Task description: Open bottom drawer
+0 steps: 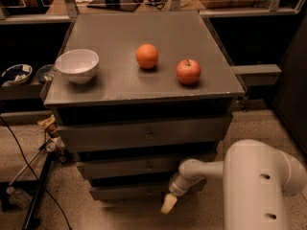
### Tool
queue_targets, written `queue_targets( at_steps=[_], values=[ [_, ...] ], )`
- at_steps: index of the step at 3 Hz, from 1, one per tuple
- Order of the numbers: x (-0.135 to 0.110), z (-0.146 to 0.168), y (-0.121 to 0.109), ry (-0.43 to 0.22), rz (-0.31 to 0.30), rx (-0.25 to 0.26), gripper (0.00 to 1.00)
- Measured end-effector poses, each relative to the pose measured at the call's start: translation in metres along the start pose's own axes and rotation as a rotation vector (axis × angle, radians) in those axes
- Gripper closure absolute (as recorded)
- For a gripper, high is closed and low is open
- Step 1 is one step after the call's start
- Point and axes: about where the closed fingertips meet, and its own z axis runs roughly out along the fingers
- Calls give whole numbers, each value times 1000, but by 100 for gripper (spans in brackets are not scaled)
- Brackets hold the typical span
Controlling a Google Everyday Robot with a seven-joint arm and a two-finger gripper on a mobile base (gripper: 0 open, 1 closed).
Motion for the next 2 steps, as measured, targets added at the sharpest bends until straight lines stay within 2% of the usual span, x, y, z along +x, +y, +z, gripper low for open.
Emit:
queue_targets(
  at_steps=[2],
  values=[
    [-11, 13, -4, -16, -52, -22, 0]
  ],
)
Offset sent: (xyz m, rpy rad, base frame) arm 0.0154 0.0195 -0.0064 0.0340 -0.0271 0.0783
